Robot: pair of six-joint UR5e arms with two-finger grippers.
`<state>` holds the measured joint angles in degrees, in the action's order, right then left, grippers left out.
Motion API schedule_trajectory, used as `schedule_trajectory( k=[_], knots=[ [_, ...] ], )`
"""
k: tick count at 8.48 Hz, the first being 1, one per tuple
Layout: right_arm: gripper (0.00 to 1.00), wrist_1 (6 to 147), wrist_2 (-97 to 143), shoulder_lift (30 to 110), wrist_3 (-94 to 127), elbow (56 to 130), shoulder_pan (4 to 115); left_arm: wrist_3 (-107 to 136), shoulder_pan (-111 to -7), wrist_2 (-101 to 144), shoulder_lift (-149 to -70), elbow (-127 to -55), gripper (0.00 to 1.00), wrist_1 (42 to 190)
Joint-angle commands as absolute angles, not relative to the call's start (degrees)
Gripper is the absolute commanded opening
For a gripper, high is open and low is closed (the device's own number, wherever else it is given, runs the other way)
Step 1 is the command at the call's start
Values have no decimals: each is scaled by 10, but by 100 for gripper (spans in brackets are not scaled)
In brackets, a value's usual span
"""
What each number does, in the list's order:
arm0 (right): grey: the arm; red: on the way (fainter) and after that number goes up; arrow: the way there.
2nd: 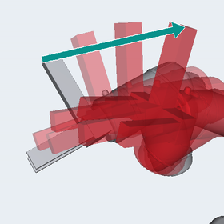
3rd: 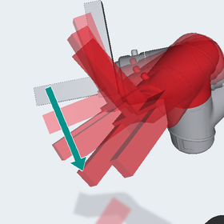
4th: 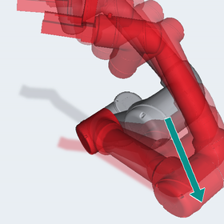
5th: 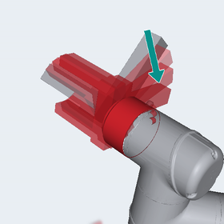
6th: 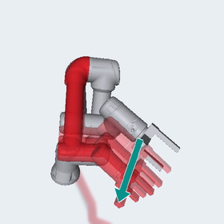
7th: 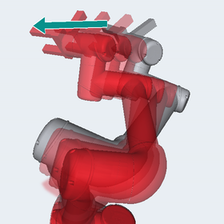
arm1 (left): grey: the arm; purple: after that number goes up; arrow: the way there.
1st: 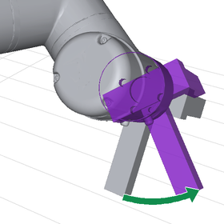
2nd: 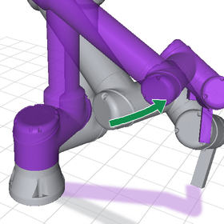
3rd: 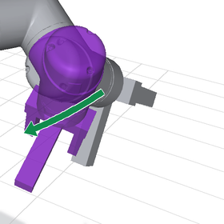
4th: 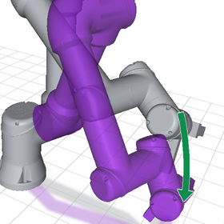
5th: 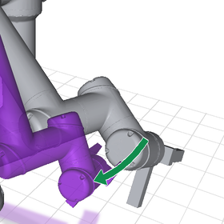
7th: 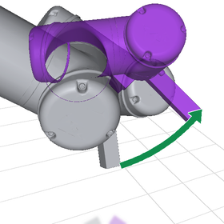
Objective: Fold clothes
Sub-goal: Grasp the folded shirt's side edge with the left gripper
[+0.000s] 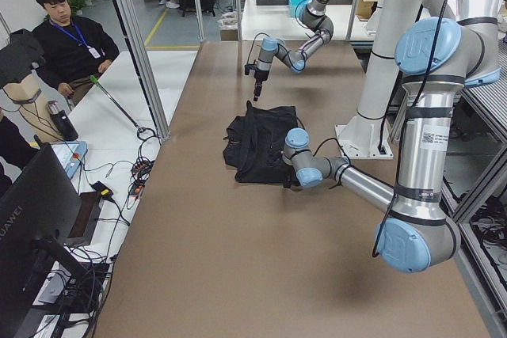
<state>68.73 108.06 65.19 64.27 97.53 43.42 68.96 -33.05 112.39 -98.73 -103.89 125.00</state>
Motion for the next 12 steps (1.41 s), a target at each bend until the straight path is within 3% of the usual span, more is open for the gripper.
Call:
schedule_trajectory(
  k=[1,3,4,6,10,12],
  knots=[
    [94,687,1080,651,643,976,431,693,-316,1114,-985,-1029,56,1251],
    [94,687,1079,651,643,976,430,694,-311,1114,-984,-1027,54,1251],
    [94,688,1080,651,642,976,430,696,-311,1114,-985,-1030,31,1252],
    [94,687,1080,651,643,976,430,696,-309,1114,-984,-1032,1,1252],
    [94,687,1081,650,643,976,430,693,-329,1121,-945,-1072,0,1252],
    [94,687,1081,650,644,976,430,652,-388,1121,-955,-1044,0,1242]
  ],
)
